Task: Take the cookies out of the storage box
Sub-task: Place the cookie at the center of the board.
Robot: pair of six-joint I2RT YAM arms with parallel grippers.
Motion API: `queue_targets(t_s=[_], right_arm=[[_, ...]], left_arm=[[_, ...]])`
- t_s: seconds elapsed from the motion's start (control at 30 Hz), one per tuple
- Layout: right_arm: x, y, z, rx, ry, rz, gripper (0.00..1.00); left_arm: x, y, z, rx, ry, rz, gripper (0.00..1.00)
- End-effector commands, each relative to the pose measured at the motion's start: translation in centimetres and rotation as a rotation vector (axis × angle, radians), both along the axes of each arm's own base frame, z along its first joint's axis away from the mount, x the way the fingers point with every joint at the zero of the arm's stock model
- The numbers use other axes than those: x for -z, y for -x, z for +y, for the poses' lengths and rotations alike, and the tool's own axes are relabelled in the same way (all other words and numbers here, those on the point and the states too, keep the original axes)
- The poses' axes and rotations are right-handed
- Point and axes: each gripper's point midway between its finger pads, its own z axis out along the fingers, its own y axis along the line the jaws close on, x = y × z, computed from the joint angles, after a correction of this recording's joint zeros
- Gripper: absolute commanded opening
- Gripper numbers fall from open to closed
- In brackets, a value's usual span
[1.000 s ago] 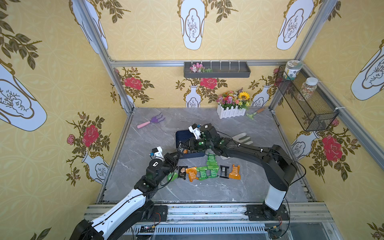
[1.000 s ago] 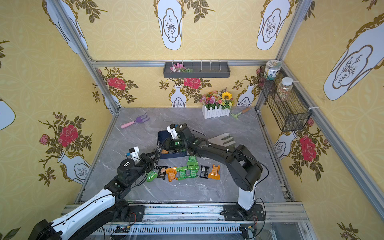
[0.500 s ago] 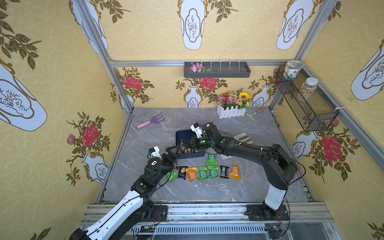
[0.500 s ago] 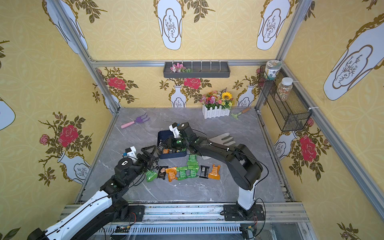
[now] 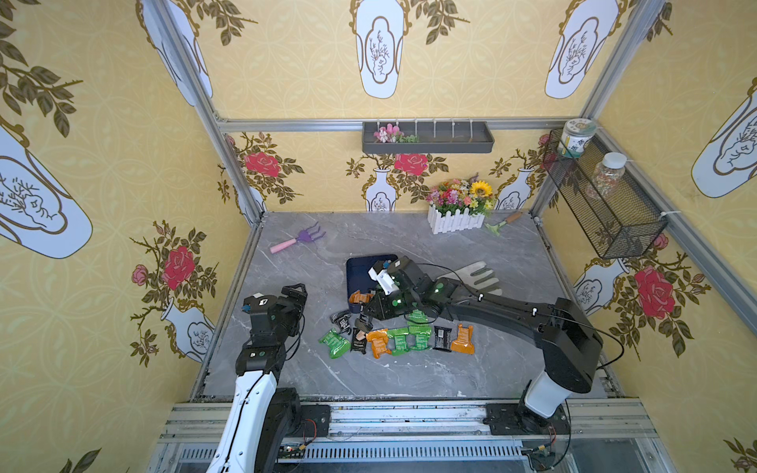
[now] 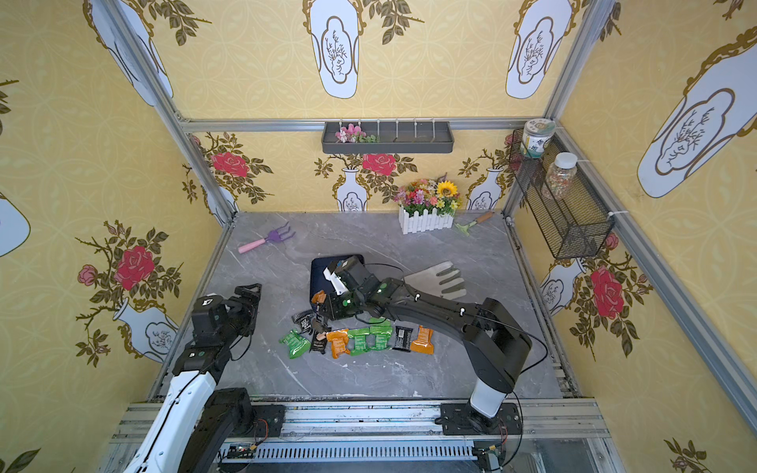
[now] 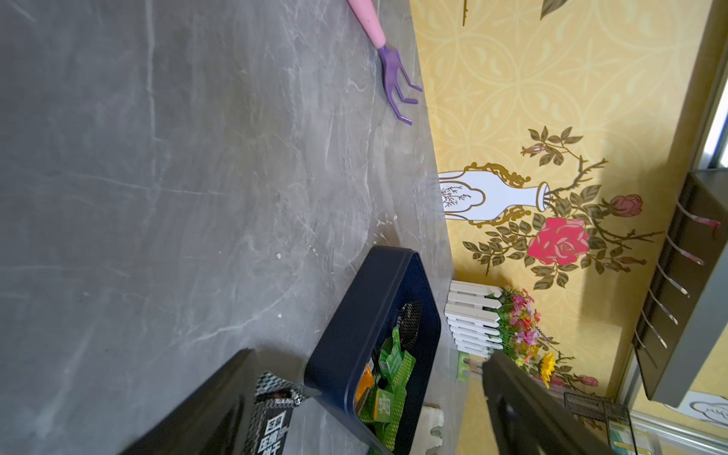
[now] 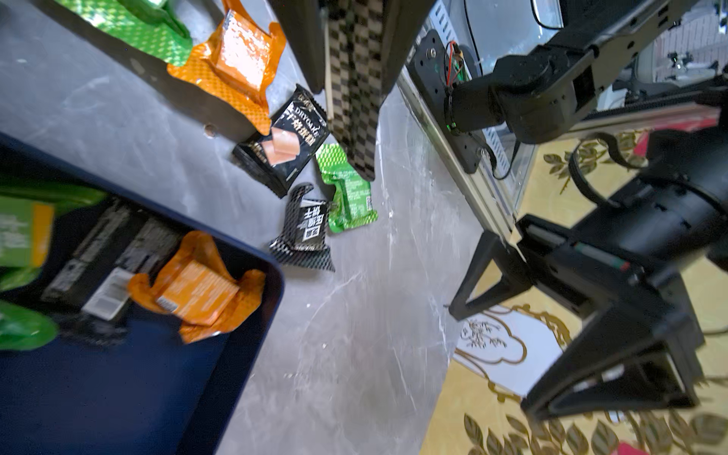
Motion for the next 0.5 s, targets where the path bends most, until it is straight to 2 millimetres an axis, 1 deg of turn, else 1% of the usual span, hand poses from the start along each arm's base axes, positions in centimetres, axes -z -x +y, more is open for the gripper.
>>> queue_targets(t_s=[0.0, 0.1, 0.2, 0.3, 0.47], right_arm=[[1.1, 1.4, 1.4, -0.057, 0.048, -0.027, 0.18], [1.4, 2.9, 3.7, -0.126, 0.042, -0.025, 0.18], [2.0, 4.2, 5.4, -0.19, 0.042, -0.025, 0.18], [3.2, 4.9, 6.8, -0.234, 0.044, -0.007, 0.18], [4.4, 6.1, 9.3, -0.3, 0.035, 0.008, 0.18]], left_arm=[[0.5, 0.6, 0.7, 0.016, -0.01, 0.034, 0.93], [0.3, 1.2, 2.4, -0.045, -0.015, 0.052, 0.93], [0.1, 2.0, 3.7, -0.112, -0.036, 0.072, 0.94], [0.3, 2.9, 4.1, -0.16, -0.03, 0.084, 0.94], [0.6, 4.3, 4.7, -0.221, -0.041, 0.074, 0.93]])
